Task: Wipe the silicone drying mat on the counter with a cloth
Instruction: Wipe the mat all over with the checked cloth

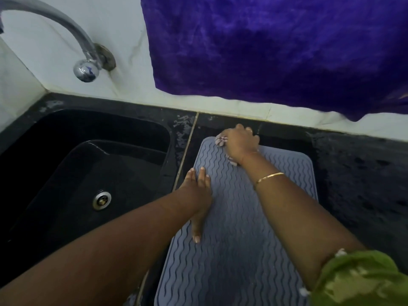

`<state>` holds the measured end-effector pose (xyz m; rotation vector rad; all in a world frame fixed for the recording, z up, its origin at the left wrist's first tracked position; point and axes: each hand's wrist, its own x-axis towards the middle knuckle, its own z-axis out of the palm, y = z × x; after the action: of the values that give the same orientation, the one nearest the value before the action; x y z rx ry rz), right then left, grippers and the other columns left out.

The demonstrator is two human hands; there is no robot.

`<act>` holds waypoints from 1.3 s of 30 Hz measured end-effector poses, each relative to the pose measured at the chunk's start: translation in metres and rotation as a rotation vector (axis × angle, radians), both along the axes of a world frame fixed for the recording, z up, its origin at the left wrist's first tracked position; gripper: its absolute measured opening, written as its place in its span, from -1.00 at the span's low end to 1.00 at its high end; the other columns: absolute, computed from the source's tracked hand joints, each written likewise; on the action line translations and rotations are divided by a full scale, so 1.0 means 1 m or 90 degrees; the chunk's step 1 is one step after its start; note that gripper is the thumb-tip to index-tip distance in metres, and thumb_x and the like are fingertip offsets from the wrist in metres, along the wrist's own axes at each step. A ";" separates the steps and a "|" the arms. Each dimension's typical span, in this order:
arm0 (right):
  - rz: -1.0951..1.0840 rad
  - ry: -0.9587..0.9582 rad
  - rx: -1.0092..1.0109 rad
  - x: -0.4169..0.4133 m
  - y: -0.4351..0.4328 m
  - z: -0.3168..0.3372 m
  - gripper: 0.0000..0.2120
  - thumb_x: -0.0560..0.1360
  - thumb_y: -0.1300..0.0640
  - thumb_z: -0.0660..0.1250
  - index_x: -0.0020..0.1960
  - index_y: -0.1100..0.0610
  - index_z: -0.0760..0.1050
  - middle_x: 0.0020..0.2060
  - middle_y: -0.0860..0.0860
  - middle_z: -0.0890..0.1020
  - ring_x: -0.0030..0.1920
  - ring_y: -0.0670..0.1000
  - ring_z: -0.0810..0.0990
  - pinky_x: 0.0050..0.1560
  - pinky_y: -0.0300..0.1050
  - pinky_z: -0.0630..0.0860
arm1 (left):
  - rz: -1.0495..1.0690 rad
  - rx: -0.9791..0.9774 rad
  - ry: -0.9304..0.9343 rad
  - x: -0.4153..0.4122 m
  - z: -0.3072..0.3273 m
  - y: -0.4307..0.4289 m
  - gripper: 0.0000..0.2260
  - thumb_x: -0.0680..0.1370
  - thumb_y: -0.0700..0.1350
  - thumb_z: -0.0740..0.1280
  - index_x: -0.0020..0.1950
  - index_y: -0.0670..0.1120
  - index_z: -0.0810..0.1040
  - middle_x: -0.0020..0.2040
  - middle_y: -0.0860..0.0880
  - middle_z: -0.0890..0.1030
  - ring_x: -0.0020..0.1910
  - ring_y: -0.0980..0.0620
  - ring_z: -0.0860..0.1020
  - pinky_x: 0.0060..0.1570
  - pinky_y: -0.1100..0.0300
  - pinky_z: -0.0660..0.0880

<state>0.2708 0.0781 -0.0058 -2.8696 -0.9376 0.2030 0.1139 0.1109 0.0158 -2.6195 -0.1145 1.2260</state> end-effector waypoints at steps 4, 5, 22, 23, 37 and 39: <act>-0.002 -0.006 0.009 -0.023 0.018 0.001 -0.66 0.53 0.15 0.24 0.29 -0.04 0.47 0.29 0.13 0.42 0.31 0.22 0.34 0.27 0.21 0.31 | 0.050 -0.020 -0.013 -0.004 0.000 0.002 0.28 0.27 0.18 0.55 0.47 -0.26 -0.40 0.47 -0.29 -0.40 0.46 -0.30 -0.35 0.43 -0.08 -0.29; 0.027 -0.016 0.019 -0.034 0.020 -0.002 -0.65 0.51 0.16 0.26 0.28 -0.04 0.48 0.32 0.13 0.40 0.33 0.22 0.32 0.31 0.21 0.28 | 0.067 -0.035 -0.021 -0.005 -0.001 0.005 0.30 0.25 0.19 0.55 0.47 -0.24 -0.42 0.48 -0.26 -0.40 0.47 -0.27 -0.35 0.43 -0.06 -0.30; 0.146 -0.056 0.031 -0.074 0.001 -0.018 -0.58 0.49 0.14 0.23 0.34 -0.07 0.39 0.32 0.11 0.37 0.33 0.21 0.31 0.31 0.19 0.25 | 0.149 -0.124 -0.187 -0.062 -0.014 0.020 -0.03 0.42 0.33 0.30 0.57 -0.11 -0.16 0.58 -0.04 -0.16 0.54 -0.05 -0.23 0.42 -0.22 -0.37; 0.171 -0.055 0.032 -0.087 -0.008 -0.018 -0.57 0.49 0.12 0.24 0.34 -0.08 0.38 0.31 0.10 0.38 0.33 0.21 0.32 0.31 0.18 0.25 | 0.140 -0.120 -0.183 -0.062 -0.013 0.019 -0.01 0.42 0.34 0.29 0.57 -0.12 -0.17 0.58 -0.05 -0.17 0.54 -0.05 -0.24 0.41 -0.23 -0.36; 0.084 -0.056 0.010 -0.067 0.017 -0.012 -0.60 0.48 0.19 0.25 0.32 0.03 0.40 0.29 0.16 0.40 0.28 0.24 0.36 0.23 0.16 0.35 | 0.105 -0.088 -0.129 -0.056 -0.009 0.014 0.19 0.31 0.28 0.46 0.53 -0.22 -0.28 0.56 -0.16 -0.23 0.53 -0.05 -0.28 0.39 -0.13 -0.41; 0.141 -0.051 0.034 -0.099 -0.007 -0.014 -0.60 0.48 0.13 0.24 0.31 0.01 0.41 0.23 0.13 0.43 0.24 0.22 0.39 0.24 0.16 0.38 | 0.097 -0.082 -0.128 -0.056 -0.009 0.013 0.19 0.30 0.29 0.45 0.53 -0.22 -0.28 0.56 -0.17 -0.23 0.53 -0.06 -0.28 0.36 -0.12 -0.43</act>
<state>0.1721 0.0714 -0.0196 -2.7409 -1.2554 0.0815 0.0581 0.1242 0.0066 -2.8896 -0.2853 1.0430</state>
